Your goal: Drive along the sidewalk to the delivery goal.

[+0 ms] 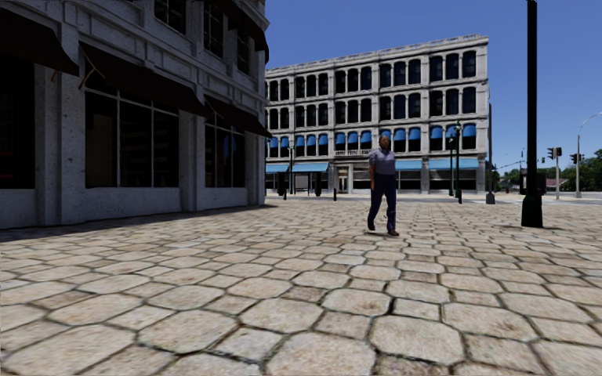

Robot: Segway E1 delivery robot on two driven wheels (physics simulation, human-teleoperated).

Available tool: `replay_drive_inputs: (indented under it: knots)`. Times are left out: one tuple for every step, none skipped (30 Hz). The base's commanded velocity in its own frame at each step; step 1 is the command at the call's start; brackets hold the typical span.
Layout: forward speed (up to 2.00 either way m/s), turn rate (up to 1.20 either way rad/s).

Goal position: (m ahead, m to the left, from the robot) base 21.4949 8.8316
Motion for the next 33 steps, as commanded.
replay_drive_inputs:
  knots:
    - [2.0,0.0]
    - [2.0,0.0]
    - [2.0,0.0]
    - [2.0,0.0]
    - [2.0,0.0]
    - [2.0,0.0]
    - [2.0,0.0]
    - [2.0,0.0]
    - [2.0,0.0]
    - [2.0,0.0]
    - [2.0,0.0]
    - [2.0,0.0]
    - [2.0,0.0]
    - [2.0,0.0]
    - [2.0,0.0]
    - [2.0,0.0]
    - [2.0,0.0]
    - [2.0,0.0]
    - [2.0,0.0]
    - [2.0,0.0]
    - [2.0,0.0]
    - [2.0,0.0]
    - [2.0,0.0]
    - [2.0,0.0]
    - [2.0,0.0]
    - [2.0,0.0]
    - [2.0,0.0]
    - [2.0,0.0]
    - [2.0,0.0]
    - [2.0,0.0]
    - [2.0,0.0]
    - [2.0,0.0]
    - [2.0,0.0]
